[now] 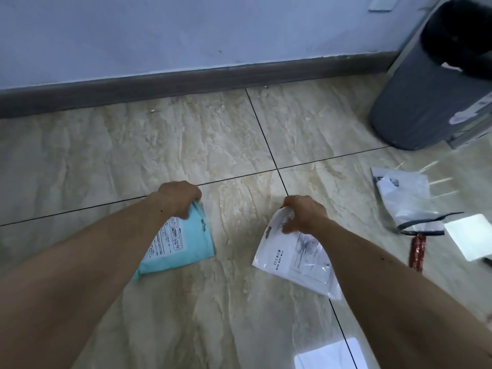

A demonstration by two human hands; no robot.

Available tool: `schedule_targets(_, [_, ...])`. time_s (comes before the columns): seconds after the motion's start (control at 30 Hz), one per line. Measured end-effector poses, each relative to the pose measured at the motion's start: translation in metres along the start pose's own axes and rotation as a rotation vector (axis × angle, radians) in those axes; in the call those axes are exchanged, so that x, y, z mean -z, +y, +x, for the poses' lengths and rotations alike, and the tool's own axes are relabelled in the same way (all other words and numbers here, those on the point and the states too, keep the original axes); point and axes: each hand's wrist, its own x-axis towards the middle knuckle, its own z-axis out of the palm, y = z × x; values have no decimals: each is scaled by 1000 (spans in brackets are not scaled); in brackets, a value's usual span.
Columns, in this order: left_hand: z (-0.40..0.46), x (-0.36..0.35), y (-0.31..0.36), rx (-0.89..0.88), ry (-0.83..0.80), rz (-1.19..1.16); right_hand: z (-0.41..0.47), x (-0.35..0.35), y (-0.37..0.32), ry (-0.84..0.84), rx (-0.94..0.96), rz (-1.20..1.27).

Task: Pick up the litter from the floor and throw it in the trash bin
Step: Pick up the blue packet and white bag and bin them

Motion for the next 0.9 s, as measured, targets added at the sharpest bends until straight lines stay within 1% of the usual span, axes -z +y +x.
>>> schedule_targets(0.13, [0, 25, 15, -28, 76, -60, -12, 14, 14, 28, -143, 51])
schedule_targets(0.27, [-21, 58, 36, -11, 132, -127, -42, 51, 27, 47, -273, 60])
schedule_targets(0.4, [-53, 105, 48, -23, 138, -188, -87, 103, 35, 41, -264, 10])
schedule_targets(0.57, [-107, 189, 54, -40, 159, -220, -139, 189, 33, 132, -314, 87])
schedule_targets(0.73, [-153, 294, 62, -108, 168, -267, -184, 289, 36, 194, -424, 161])
schedule_targets(0.9, [-178, 397, 83, -203, 212, -241, -218, 382, 51, 272, -628, 254])
